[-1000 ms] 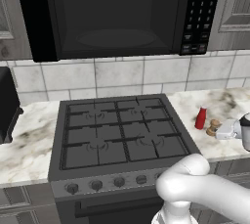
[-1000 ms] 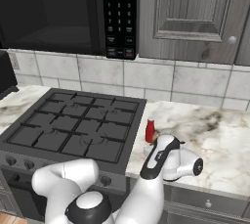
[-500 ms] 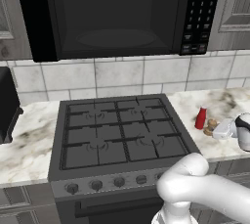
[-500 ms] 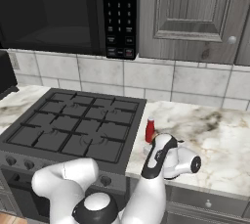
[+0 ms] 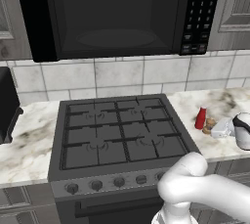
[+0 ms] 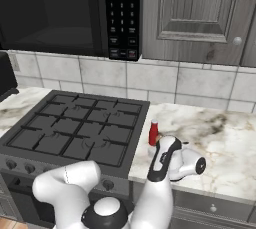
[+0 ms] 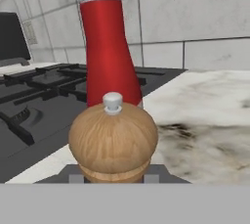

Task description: Take 2 condiments from the cabinet and move them on the counter near the stove.Make sure the condiments are lined up with each other, next to each other.

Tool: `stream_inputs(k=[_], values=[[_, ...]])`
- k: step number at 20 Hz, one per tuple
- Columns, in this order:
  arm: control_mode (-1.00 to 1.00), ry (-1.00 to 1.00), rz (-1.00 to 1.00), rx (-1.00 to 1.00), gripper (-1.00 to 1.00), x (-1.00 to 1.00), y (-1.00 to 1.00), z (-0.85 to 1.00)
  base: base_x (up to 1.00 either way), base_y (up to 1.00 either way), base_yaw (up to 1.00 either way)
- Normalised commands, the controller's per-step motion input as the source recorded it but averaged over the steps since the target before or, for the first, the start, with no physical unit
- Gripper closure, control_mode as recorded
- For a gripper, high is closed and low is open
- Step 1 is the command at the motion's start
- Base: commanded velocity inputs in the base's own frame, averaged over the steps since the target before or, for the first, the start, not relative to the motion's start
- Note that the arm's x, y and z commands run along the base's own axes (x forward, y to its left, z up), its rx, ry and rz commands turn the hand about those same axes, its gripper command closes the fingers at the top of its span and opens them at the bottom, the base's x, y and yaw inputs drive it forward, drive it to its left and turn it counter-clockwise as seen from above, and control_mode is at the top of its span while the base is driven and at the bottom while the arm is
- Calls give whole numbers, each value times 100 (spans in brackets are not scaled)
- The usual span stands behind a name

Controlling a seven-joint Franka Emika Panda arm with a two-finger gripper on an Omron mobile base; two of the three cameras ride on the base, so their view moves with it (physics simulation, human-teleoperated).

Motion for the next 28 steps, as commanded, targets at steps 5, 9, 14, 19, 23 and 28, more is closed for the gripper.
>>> stream_inputs(k=[5,9,14,19,23,28], values=[[-100,-1,0,0,100,15,0,-24,0,0,0],[-100,0,0,0,100,12,0,-23,0,0,0],[-100,0,0,0,100,0,0,-2,0,0,0],[-100,0,0,0,100,0,0,0,0,0,0],[-100,0,0,0,100,0,0,0,0,0,0],[-100,0,0,0,100,0,0,0,0,0,0]])
